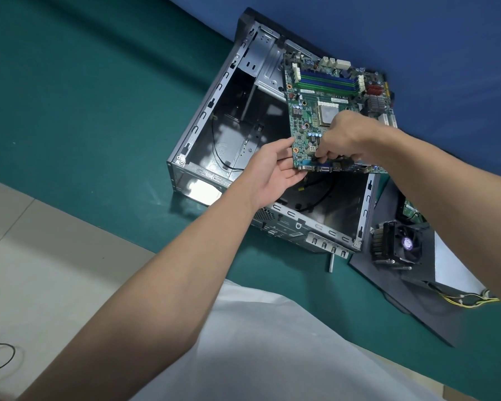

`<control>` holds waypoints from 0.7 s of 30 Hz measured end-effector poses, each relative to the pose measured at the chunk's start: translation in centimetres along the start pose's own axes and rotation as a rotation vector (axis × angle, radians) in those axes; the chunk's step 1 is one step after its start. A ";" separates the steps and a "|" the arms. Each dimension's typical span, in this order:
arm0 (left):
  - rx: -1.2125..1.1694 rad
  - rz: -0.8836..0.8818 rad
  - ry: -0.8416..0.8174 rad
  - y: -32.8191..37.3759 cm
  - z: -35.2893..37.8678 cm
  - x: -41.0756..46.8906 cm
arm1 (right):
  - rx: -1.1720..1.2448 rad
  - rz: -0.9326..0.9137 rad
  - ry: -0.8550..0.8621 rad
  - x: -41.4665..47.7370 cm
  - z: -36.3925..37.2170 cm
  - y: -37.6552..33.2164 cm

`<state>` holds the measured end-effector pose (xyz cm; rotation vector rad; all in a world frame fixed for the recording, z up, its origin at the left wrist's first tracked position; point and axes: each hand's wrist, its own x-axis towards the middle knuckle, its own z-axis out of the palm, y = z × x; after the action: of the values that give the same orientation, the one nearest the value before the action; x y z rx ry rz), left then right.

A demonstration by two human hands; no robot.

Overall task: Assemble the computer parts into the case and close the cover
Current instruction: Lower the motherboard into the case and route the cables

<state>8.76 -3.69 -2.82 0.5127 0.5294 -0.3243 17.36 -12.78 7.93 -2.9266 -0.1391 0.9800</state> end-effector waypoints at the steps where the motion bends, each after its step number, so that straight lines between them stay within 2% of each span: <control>1: 0.000 0.000 -0.001 0.0 0.0 0.0 | -0.010 -0.006 0.011 -0.1 0.0 -0.1; 14: 0.022 0.010 0.000 0.0 0.1 -0.1 | -0.108 0.035 0.095 -1.0 0.6 -1.3; 21: 0.022 0.012 -0.004 0.0 0.1 -0.1 | 0.014 0.049 0.132 -0.9 0.9 -0.9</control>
<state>8.71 -3.73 -2.68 0.5361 0.5191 -0.3199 16.04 -12.00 7.85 -2.9831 -0.0547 0.7869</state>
